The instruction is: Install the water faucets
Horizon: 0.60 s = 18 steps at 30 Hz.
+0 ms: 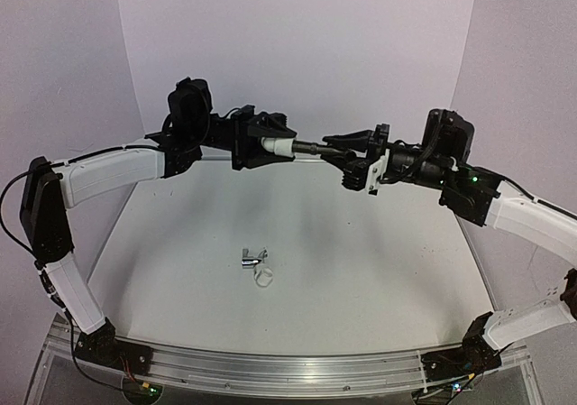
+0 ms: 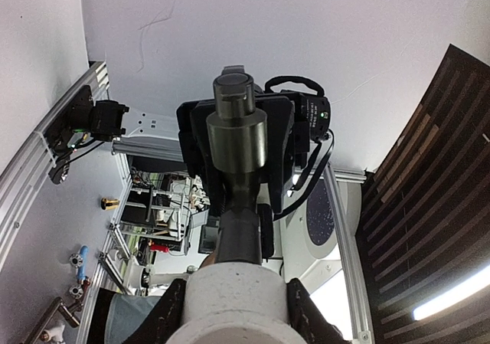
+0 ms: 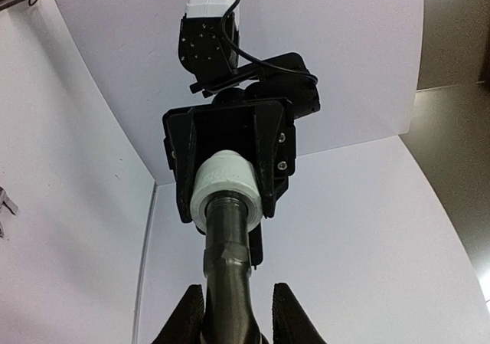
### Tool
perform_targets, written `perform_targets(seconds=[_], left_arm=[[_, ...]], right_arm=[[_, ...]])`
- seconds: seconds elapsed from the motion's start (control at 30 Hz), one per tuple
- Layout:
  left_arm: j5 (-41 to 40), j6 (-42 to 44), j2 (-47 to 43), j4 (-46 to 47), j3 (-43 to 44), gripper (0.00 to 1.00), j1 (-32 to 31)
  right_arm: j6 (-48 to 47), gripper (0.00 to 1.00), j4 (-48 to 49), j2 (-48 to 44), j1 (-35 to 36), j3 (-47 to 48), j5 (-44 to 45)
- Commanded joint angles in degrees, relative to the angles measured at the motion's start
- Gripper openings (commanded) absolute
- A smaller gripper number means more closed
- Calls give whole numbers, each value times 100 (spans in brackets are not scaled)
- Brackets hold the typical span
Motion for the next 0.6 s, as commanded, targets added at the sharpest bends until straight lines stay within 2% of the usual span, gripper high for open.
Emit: perform_targets(seconds=[0.0,0.17,0.2,0.43,0.5,0.57], left_arm=[[102,844,-202,-676,411,0,-19],[156,1561,-173,-1504,750,0,-24],[124,1713,-172,-1647,805,0,-26],[-250,2772,-318,-2177,1016,0,-24],[-295,2881,-341,-2129,1053,0,-19],[-261,2705,-304,-1976,1043,0,-8]], right_arm=[[390,22,-37,-170,19,272,85],[625,2,-303,-185,18,353,23],[703,0,-347,-187,19,388,-20],[1922,0,-656,-106,15,853,-198],[2355,0,-753,-62,15,1037,-218],[2477,6,-812,-52,19,1082,-219]])
